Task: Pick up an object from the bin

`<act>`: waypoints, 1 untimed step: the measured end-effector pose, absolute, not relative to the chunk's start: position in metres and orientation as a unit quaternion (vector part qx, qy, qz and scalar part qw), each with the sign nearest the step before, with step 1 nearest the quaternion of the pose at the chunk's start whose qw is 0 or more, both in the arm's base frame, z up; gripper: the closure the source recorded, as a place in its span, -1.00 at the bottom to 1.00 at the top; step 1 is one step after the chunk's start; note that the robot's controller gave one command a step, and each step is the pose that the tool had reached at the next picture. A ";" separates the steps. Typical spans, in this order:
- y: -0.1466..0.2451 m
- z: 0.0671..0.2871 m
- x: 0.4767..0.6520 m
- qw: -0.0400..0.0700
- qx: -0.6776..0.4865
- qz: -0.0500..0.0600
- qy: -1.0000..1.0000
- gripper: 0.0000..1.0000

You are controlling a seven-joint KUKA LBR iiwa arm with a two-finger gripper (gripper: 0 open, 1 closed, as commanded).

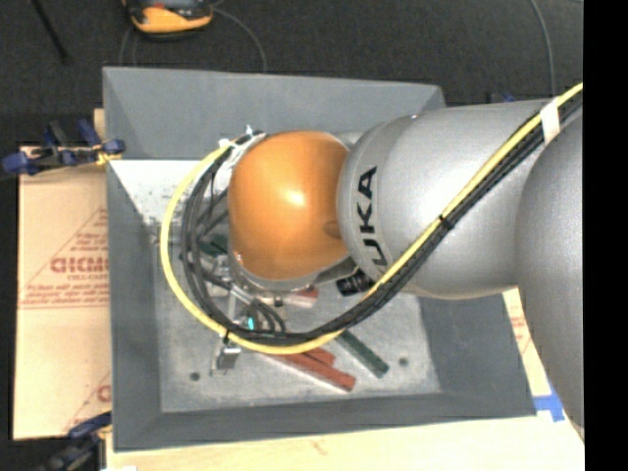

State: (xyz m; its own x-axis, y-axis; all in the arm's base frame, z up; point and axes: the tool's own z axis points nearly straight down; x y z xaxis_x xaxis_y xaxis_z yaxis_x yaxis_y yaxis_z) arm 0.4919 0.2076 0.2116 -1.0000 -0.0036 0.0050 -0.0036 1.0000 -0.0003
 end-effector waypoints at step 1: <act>0.207 0.215 0.494 -0.001 0.000 -0.001 -1.000 -1.00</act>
Offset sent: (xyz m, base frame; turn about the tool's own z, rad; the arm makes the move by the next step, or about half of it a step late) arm 0.1145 -0.0494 -0.1416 0.0420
